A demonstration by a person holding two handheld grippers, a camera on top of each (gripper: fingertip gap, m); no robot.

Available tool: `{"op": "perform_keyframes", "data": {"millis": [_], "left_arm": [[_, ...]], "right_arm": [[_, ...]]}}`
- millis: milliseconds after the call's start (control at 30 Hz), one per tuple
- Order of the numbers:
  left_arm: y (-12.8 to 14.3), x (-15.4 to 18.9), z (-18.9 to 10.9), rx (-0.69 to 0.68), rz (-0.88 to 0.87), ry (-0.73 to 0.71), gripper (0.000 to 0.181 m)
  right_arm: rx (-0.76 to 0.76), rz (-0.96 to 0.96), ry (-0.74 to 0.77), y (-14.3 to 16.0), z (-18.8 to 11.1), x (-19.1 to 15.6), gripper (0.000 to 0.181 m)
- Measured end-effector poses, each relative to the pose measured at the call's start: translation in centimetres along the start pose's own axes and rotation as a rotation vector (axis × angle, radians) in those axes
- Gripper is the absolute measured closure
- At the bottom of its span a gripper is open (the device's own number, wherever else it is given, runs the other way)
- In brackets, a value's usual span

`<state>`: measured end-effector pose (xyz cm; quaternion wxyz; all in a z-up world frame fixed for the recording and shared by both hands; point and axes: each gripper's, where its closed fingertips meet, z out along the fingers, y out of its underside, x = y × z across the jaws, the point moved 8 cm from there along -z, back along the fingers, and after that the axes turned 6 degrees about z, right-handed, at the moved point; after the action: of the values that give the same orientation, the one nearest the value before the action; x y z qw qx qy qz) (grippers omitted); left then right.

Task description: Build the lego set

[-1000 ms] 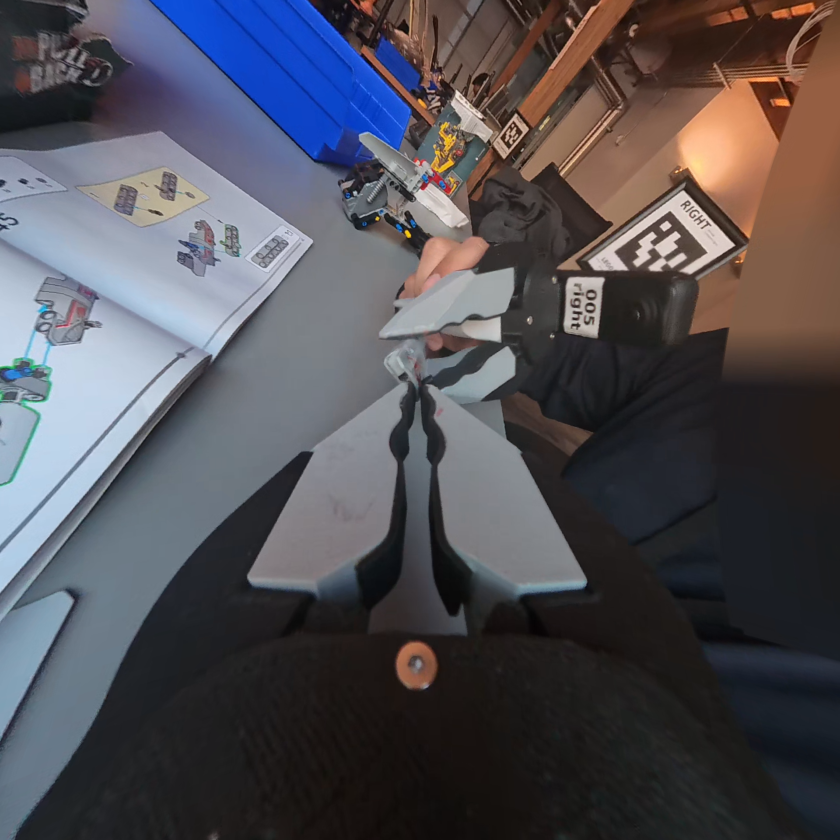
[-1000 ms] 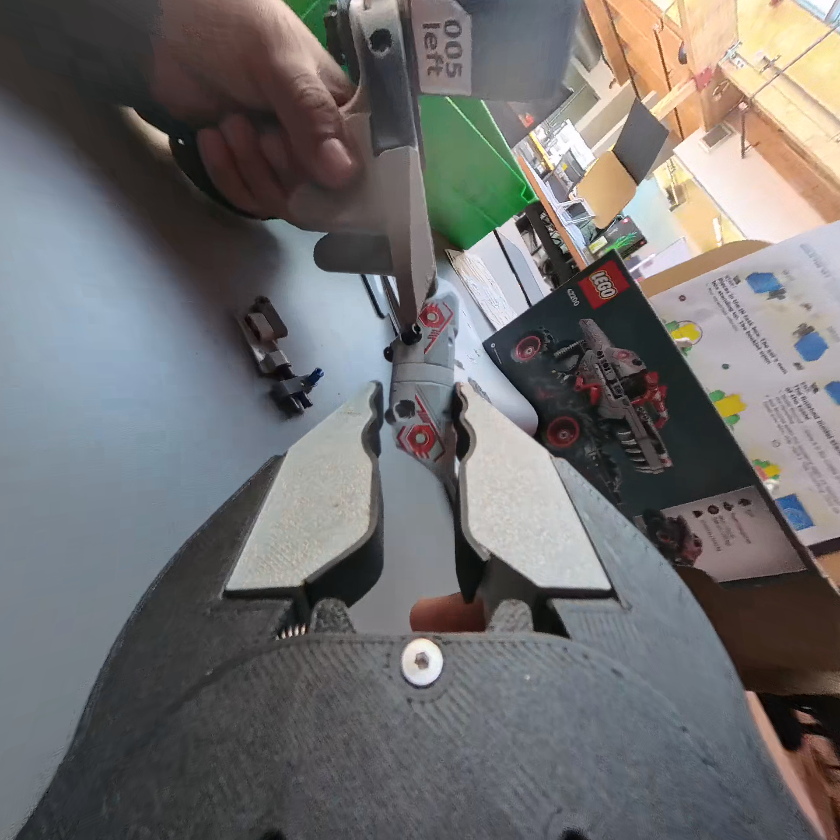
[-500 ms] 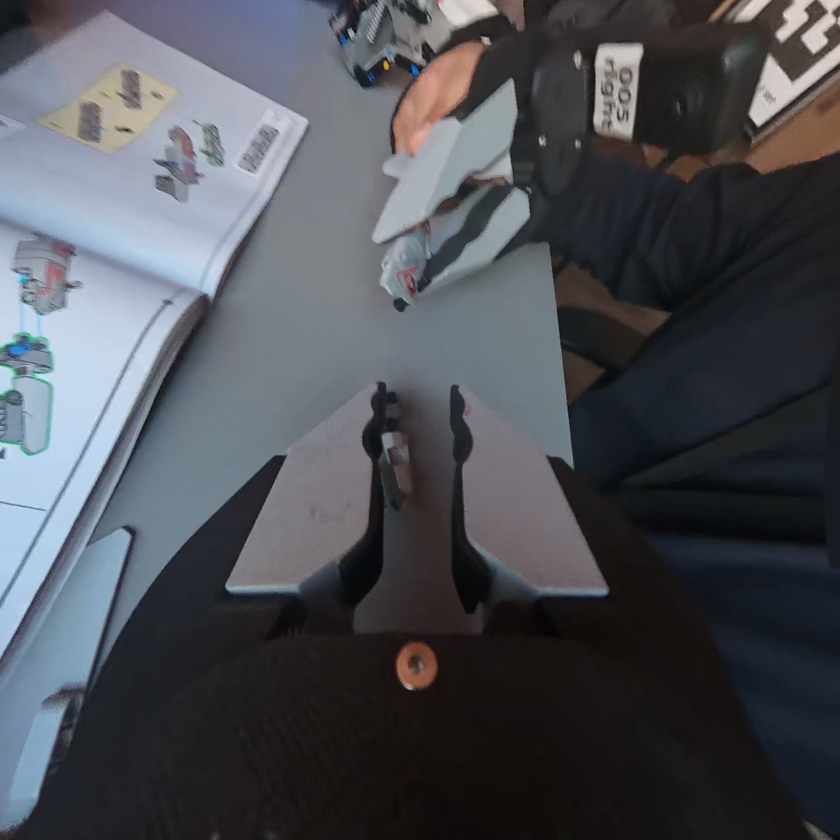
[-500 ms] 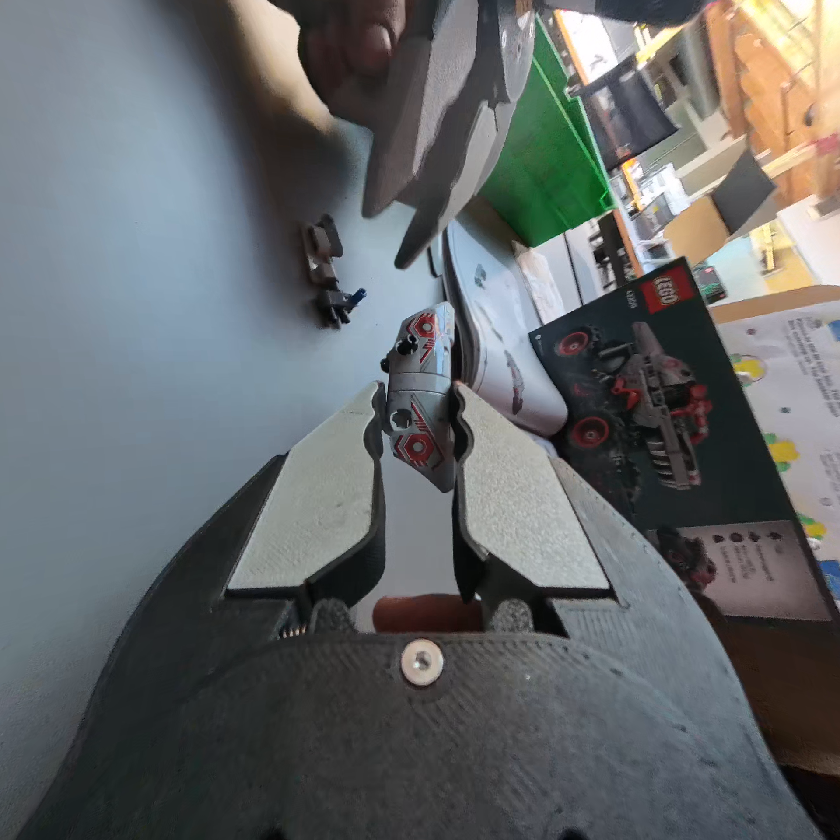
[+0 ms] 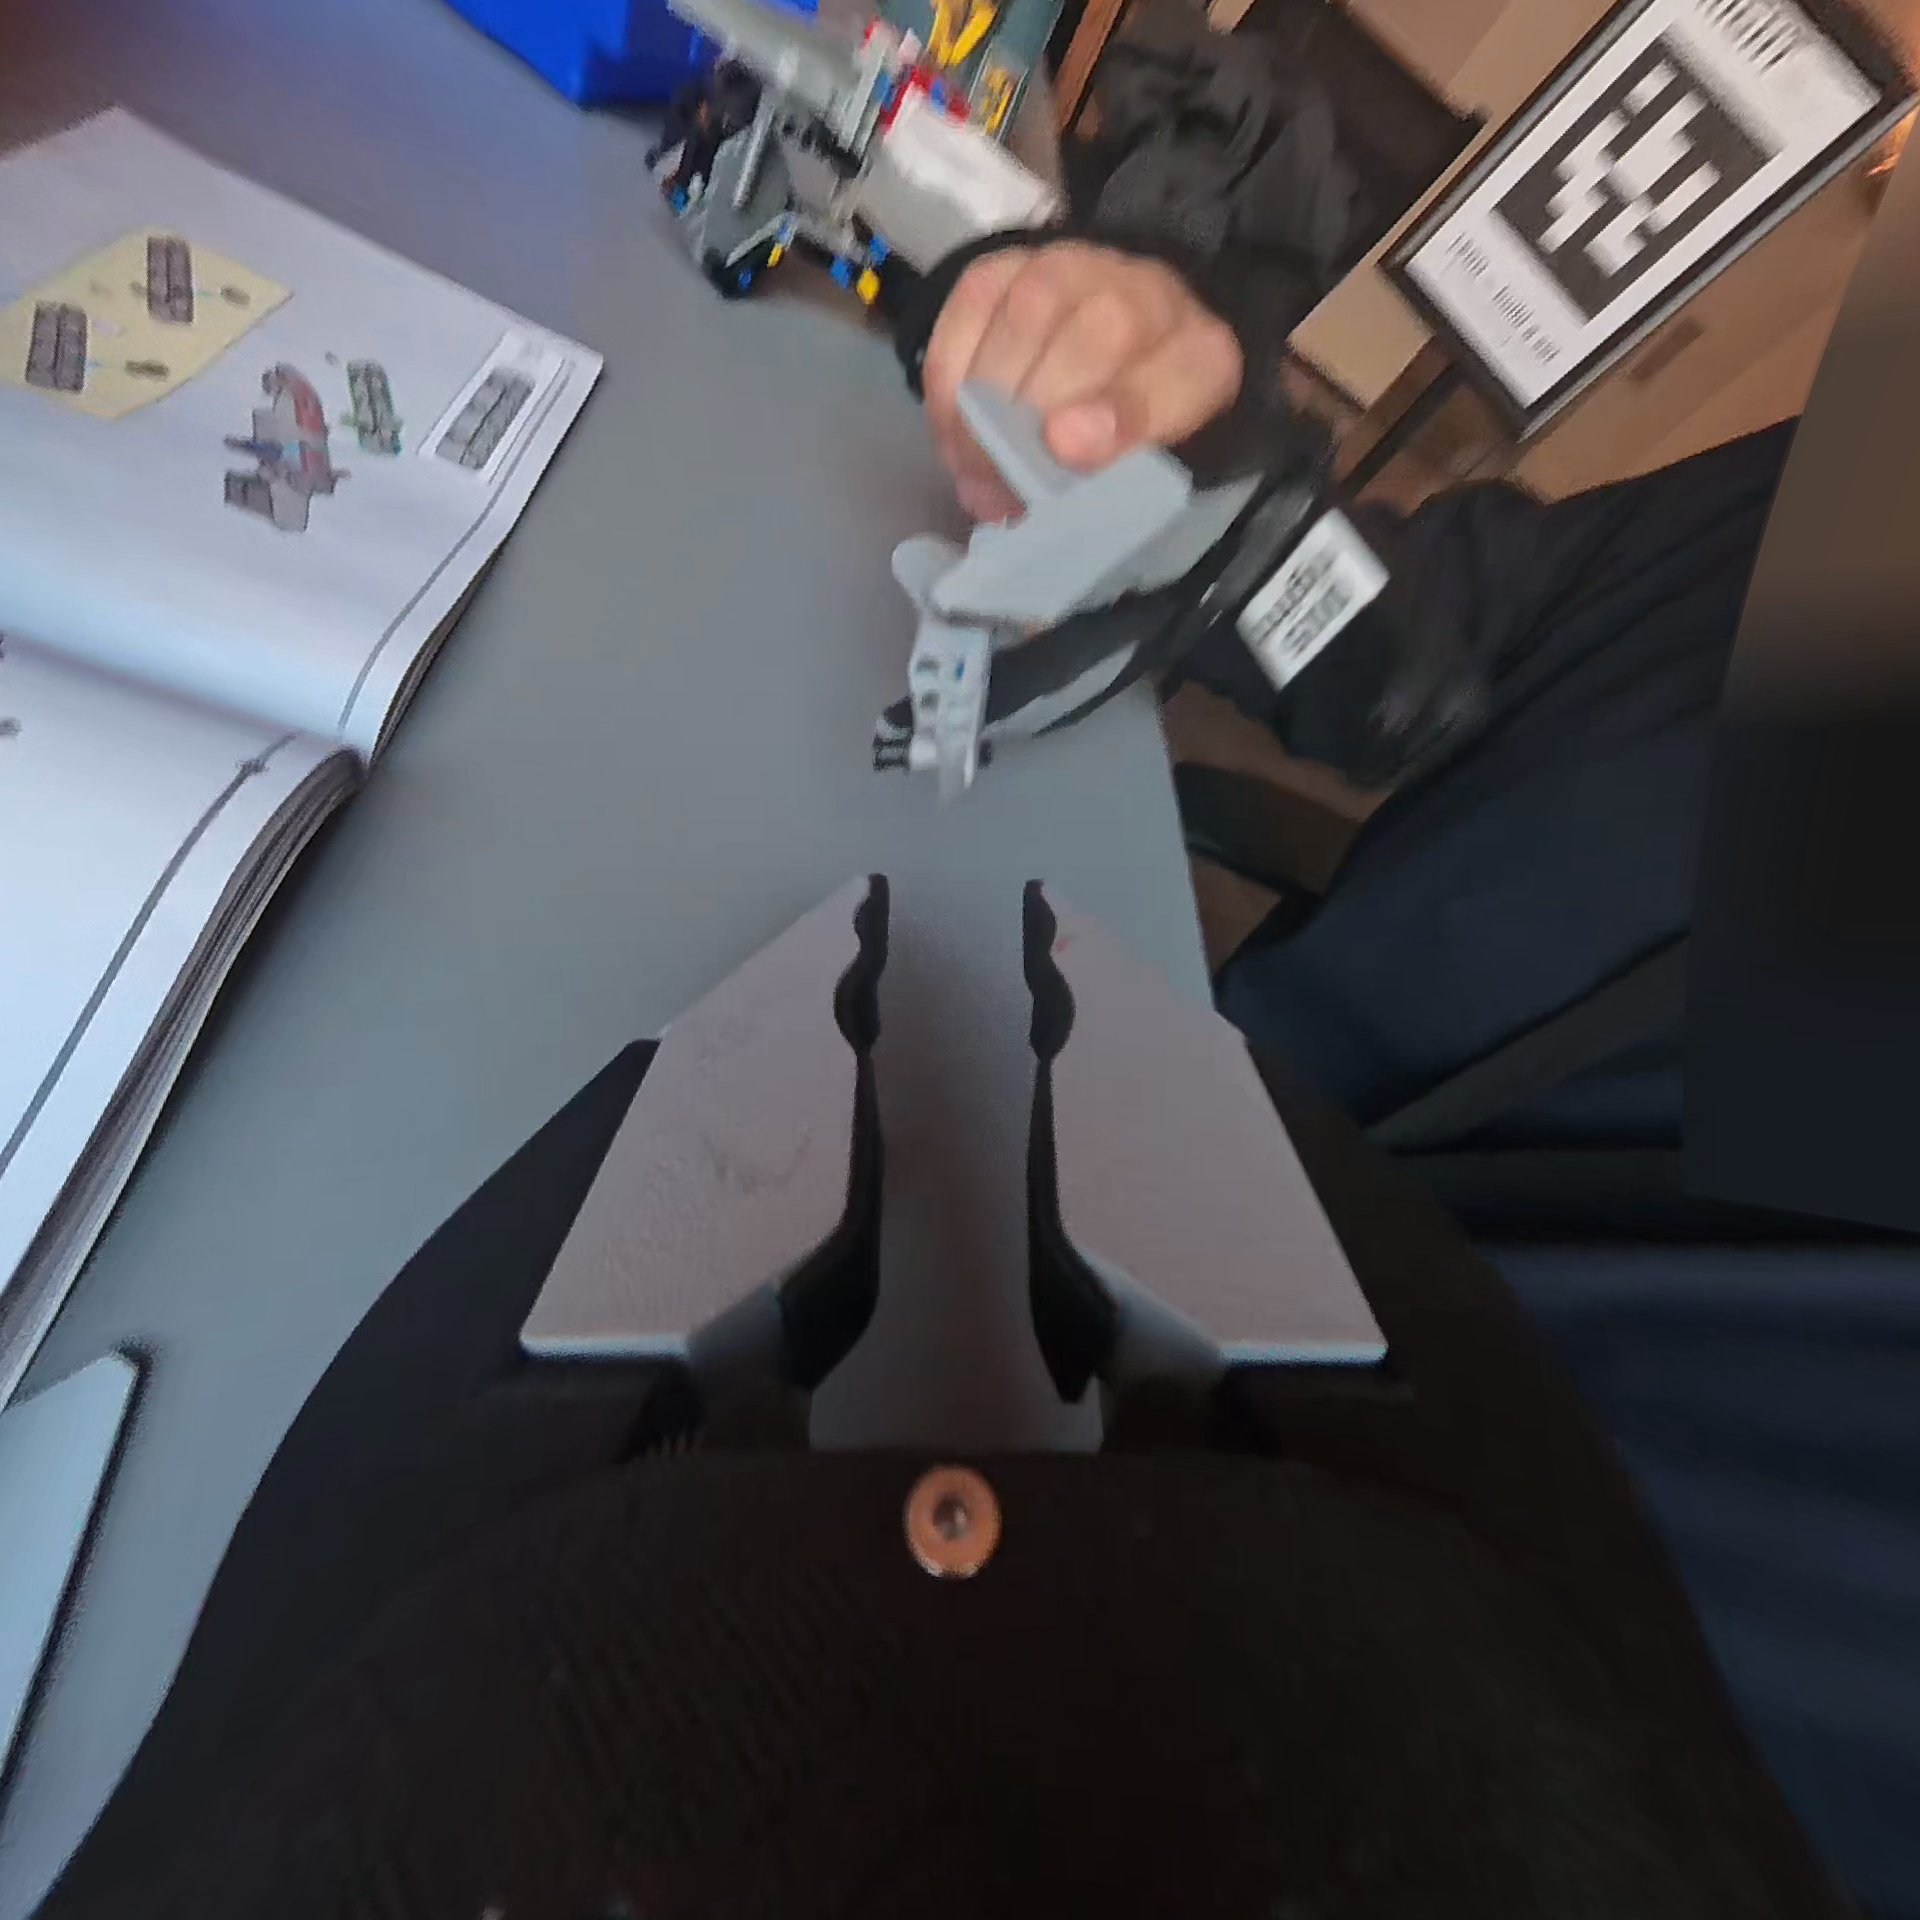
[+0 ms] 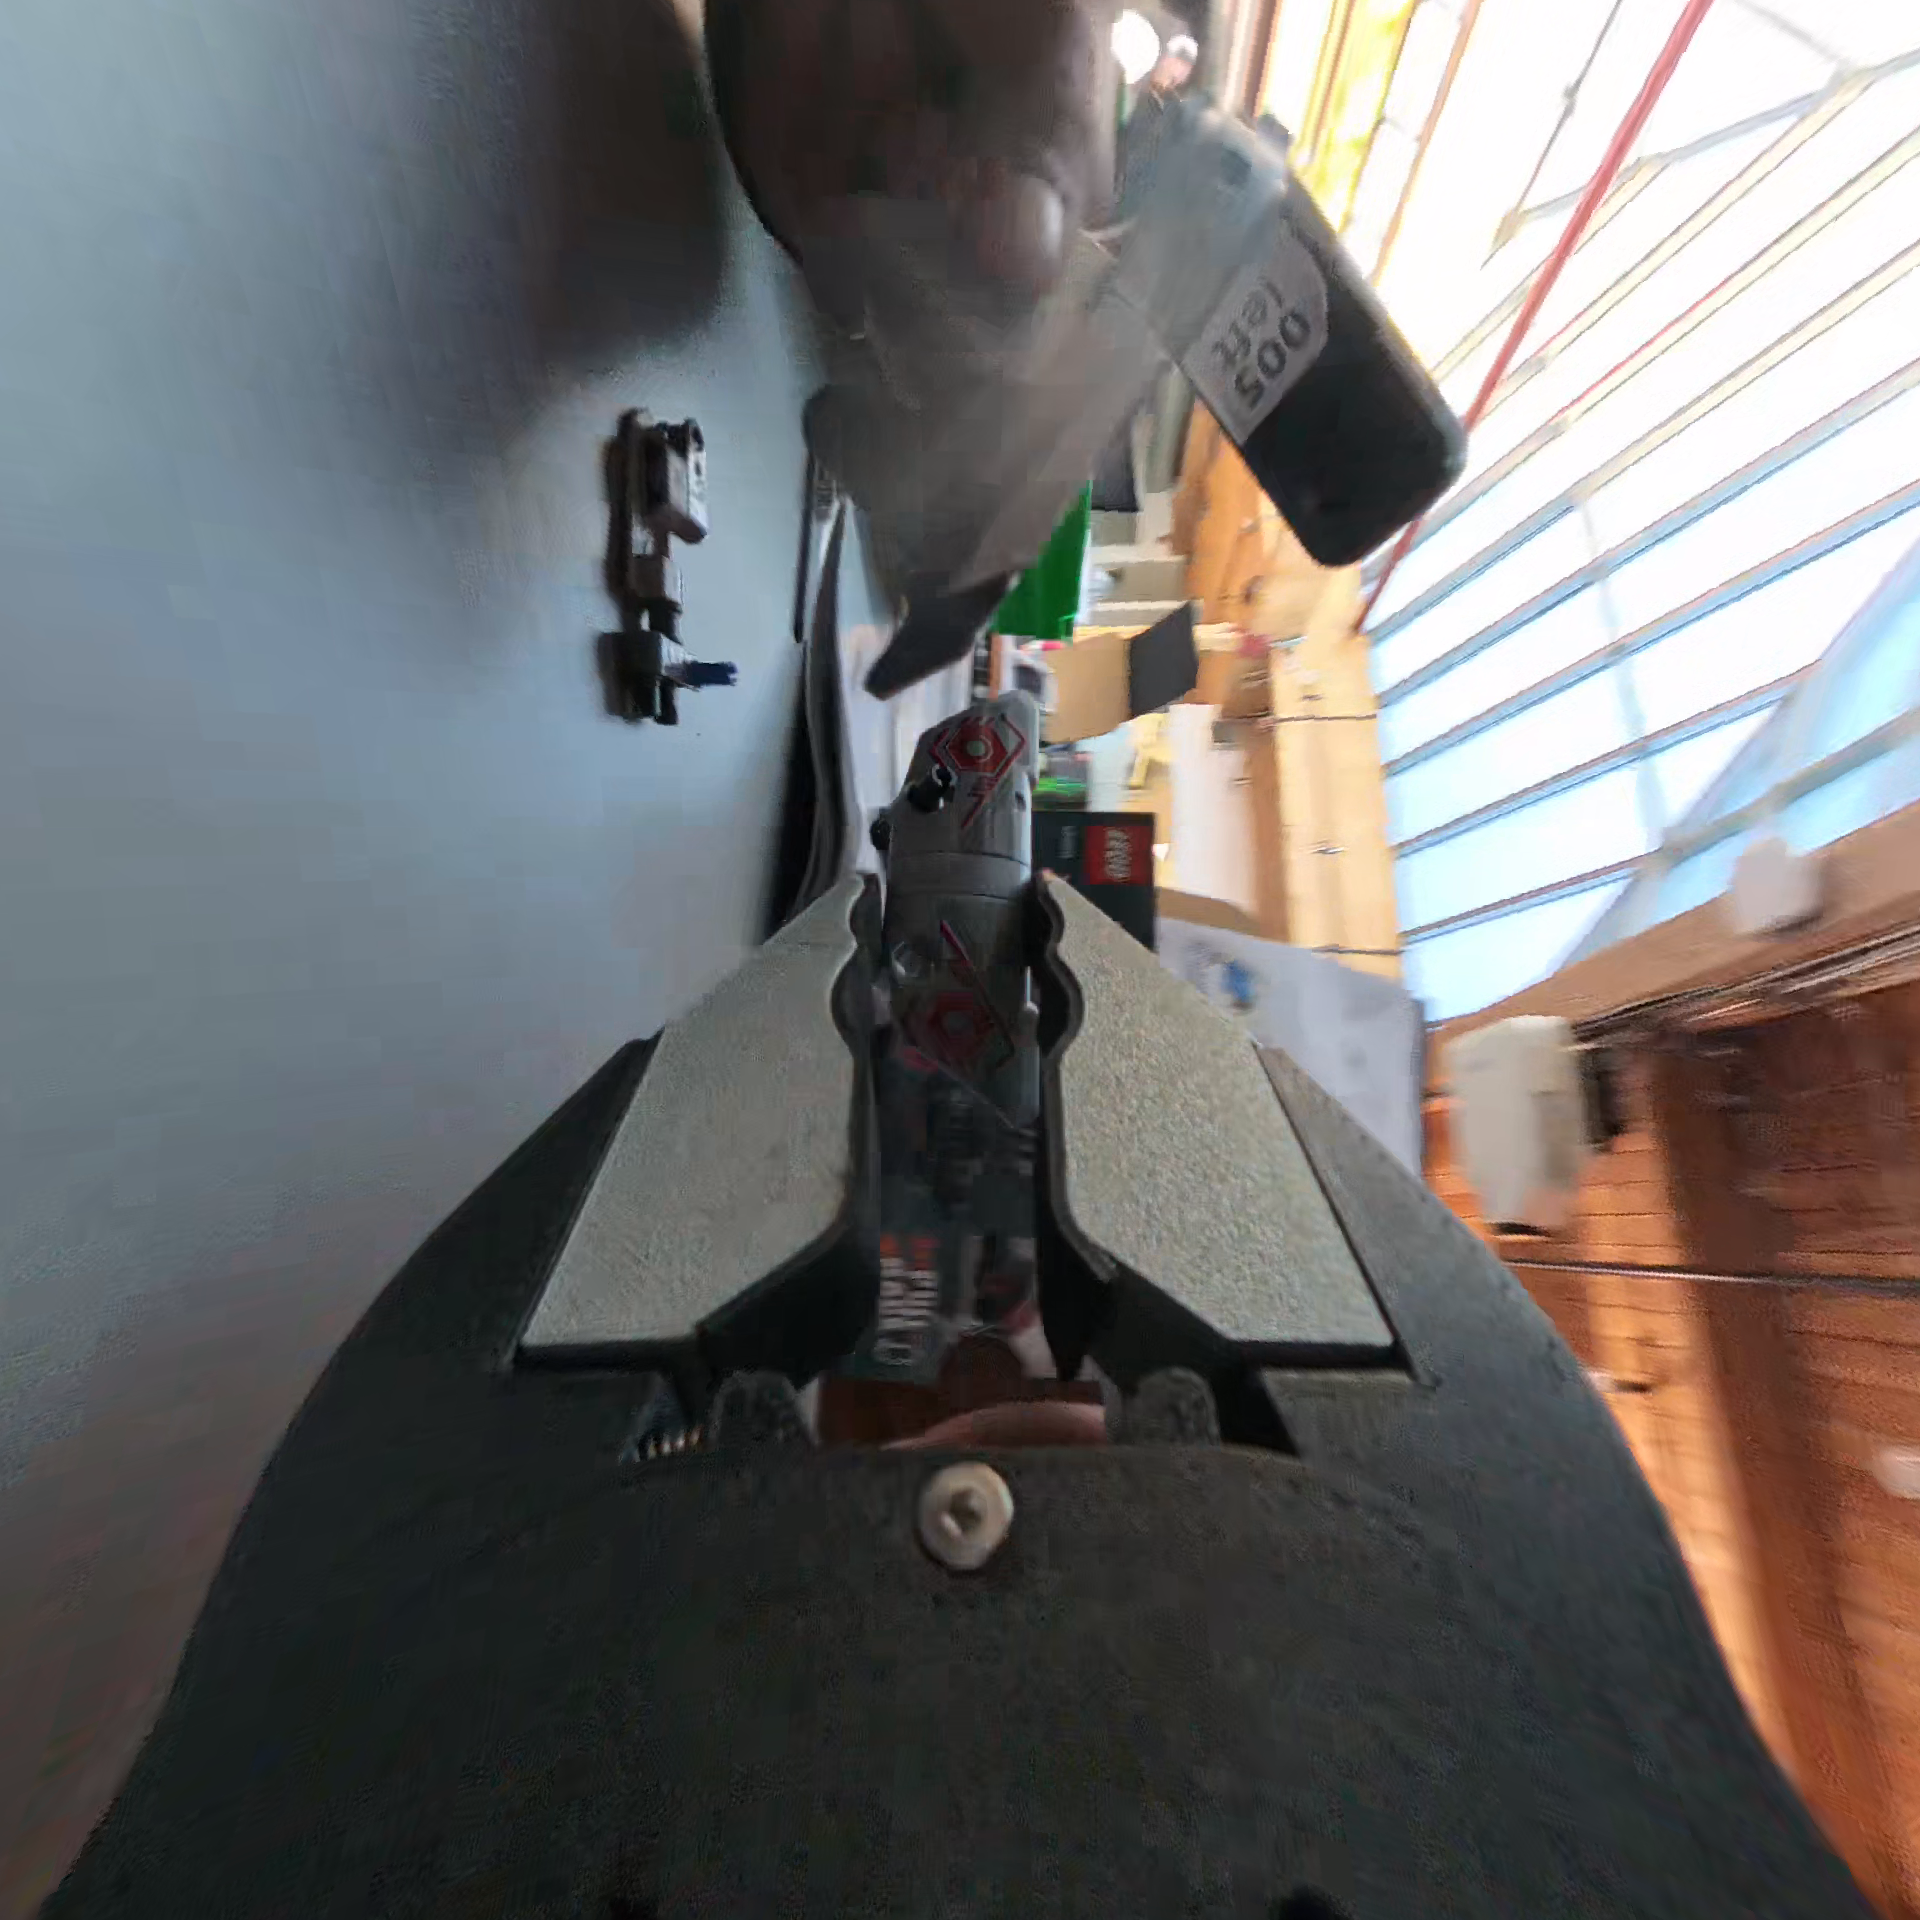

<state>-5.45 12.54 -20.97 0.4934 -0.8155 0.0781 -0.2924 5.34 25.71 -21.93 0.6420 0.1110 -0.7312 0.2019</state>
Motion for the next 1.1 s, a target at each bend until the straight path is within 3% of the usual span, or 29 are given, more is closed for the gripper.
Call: {"op": "perform_keyframes", "data": {"millis": [133, 300, 500, 633, 800, 967, 1100], "left_arm": [[-0.7, 0.6, -0.2, 0.080, -0.027, 0.084, 0.169], [-0.6, 0.3, -0.4, 0.074, -0.027, 0.047, 0.178], [-0.4, -0.5, -1.1, 0.071, -0.085, 0.021, 0.177], [0.8, -1.3, -1.4, -0.076, -0.112, -0.070, 0.154], [1.6, -1.0, -1.4, -0.191, -0.063, -0.099, 0.152], [2.8, -1.0, -0.8, -0.323, -0.025, -0.128, 0.149], [2.9, -0.9, -0.6, -0.325, -0.012, -0.125, 0.153]], "right_arm": [[-0.003, -0.168, 0.045, -1.0, 0.2, -1.0, 0.155], [0.014, -0.117, 0.019, -1.4, 0.4, -1.1, 0.156], [0.040, 0.137, -0.100, -0.6, 0.5, -0.8, 0.156], [-0.005, 0.447, -0.254, 1.6, 0.5, 0.2, 0.156], [0.017, 0.762, -0.409, 4.2, 0.2, 0.9, 0.156], [-0.002, 0.865, -0.522, 4.7, 0.5, 0.1, 0.156], [-0.003, 0.892, -0.574, 4.5, 0.6, -0.3, 0.156]]}}
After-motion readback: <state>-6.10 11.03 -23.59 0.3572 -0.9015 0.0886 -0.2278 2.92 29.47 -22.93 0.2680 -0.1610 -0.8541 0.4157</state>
